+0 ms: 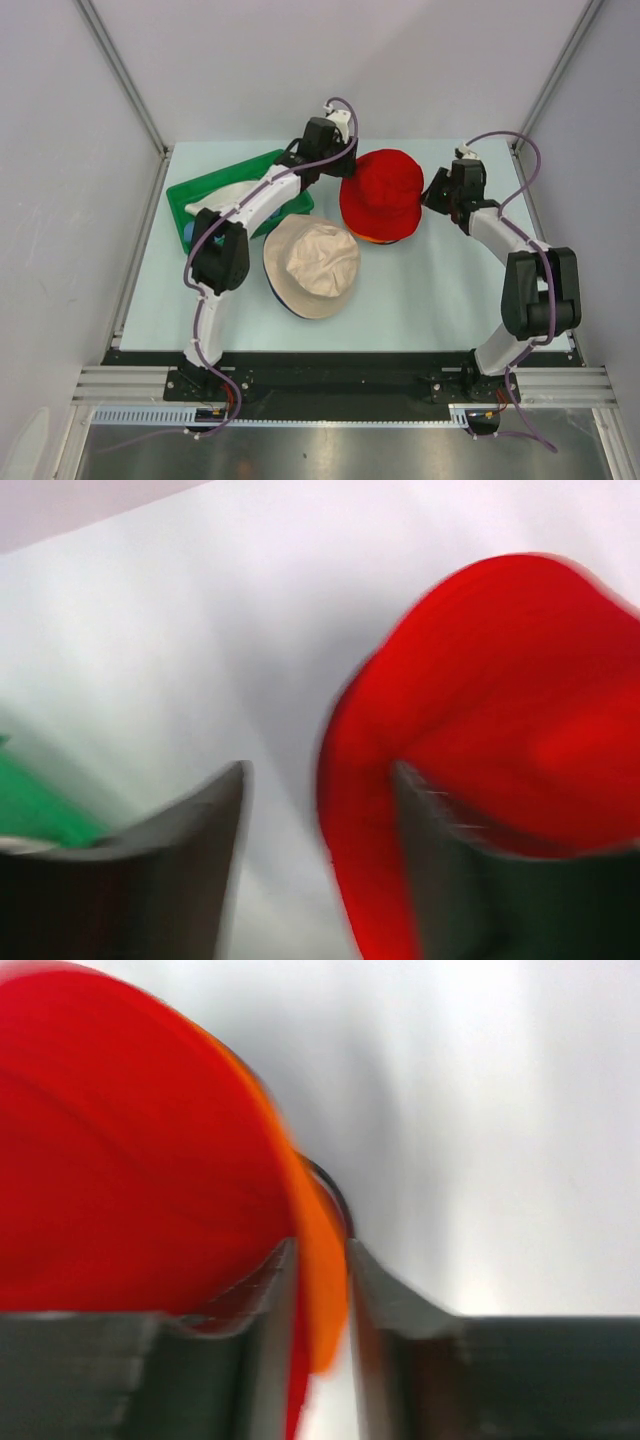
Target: Stack the hats
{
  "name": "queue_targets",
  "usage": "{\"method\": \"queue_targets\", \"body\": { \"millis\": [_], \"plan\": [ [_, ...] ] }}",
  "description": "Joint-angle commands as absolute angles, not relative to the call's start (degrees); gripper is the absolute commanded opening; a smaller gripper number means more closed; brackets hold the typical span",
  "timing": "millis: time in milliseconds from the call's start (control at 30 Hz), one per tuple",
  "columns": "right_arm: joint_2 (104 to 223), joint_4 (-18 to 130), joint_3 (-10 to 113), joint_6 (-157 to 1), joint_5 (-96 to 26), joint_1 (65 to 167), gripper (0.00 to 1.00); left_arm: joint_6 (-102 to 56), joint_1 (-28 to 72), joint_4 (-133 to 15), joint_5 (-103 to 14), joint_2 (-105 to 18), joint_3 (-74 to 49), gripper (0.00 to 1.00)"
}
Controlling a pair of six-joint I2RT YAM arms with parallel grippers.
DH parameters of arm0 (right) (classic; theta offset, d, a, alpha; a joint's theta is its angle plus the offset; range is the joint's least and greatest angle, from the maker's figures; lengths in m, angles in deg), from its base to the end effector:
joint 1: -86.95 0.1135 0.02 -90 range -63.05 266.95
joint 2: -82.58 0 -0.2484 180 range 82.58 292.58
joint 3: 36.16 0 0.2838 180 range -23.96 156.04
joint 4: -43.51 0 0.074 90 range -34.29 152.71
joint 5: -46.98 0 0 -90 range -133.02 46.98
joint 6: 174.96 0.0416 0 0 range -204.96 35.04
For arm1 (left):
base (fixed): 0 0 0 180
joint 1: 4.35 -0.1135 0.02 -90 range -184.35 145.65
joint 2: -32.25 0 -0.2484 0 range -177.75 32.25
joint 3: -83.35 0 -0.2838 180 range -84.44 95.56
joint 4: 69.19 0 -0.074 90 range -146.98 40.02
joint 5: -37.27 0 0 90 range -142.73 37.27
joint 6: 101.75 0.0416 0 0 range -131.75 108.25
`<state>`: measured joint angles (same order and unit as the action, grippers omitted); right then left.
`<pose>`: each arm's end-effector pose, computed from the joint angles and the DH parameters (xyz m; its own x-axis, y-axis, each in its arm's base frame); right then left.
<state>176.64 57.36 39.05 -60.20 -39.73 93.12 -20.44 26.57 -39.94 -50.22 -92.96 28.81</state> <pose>0.4008 0.0457 0.2072 -0.5528 0.3608 -0.7512 0.0839 0.9209 0.3806 0.4693 -0.2832 0.2617 -0.4937 0.1197 -0.8614 0.4771 0.8654 -0.1531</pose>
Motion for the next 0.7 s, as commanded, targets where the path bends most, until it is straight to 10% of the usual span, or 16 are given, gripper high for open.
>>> {"method": "queue_targets", "body": {
  "millis": [0, 133, 333, 667],
  "plan": [
    [173.21, 70.74, 38.62, -63.25, -41.98, 90.21, 0.6, -20.54, 23.87, -33.69, -53.87, -85.97, 33.05, 0.79],
    [167.67, 73.54, 38.45, -63.6, -40.3, 87.83, 0.78, -20.02, 22.64, -31.58, -55.1, -81.23, 36.58, 1.0],
    [157.14, 77.24, 36.87, -64.39, -39.69, 84.67, 0.95, -16.59, 19.04, -28.68, -61.68, -67.53, 30.09, 1.0],
    [149.12, 76.46, 34.84, -64.66, -32.48, 83.52, 0.97, -16.05, 11.58, -27.97, -72.6, -45.28, -10.57, 1.0]
  ]
}}
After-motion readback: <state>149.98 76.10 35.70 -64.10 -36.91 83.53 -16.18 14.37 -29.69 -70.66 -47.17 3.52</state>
